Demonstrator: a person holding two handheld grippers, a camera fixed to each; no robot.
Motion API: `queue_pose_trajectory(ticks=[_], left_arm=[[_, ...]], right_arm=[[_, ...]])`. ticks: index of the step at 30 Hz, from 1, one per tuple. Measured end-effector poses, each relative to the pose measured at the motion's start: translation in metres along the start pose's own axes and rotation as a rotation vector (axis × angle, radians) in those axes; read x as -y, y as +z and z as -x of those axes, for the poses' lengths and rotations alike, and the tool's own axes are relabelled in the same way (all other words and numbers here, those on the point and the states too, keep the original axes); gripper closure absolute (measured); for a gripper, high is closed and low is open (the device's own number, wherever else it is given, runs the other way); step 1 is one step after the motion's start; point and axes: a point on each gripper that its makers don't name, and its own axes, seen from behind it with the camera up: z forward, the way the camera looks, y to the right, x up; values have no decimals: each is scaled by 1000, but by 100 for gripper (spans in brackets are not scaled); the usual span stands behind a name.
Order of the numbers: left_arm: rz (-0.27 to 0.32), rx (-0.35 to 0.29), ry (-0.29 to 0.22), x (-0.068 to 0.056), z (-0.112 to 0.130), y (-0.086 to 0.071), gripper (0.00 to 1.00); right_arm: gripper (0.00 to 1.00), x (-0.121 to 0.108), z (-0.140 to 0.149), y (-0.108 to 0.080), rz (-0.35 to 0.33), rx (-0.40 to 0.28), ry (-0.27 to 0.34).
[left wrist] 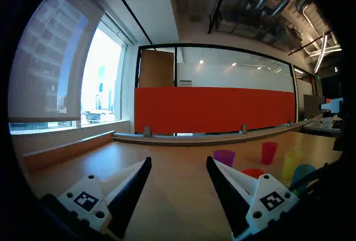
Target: Pour water
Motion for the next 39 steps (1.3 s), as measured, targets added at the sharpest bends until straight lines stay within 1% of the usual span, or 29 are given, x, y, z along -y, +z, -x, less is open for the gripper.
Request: queue_pose_trajectory(ticks=[6, 12, 21, 30, 39], left_arm=[[10, 6, 18, -8, 5, 2, 9], [21, 9, 16, -16, 8, 4, 9], [21, 20, 3, -15, 12, 6, 9], [30, 47, 6, -18, 20, 8, 9], [36, 54, 8, -19, 22, 10, 9]], right_arm=[[0, -1, -3, -1, 1, -4, 2], [0, -4, -5, -2, 5, -9, 1], [0, -9, -5, -5, 9, -13, 6], [0, -10, -4, -9, 9, -14, 4], [0, -17, -3, -11, 15, -19, 2]])
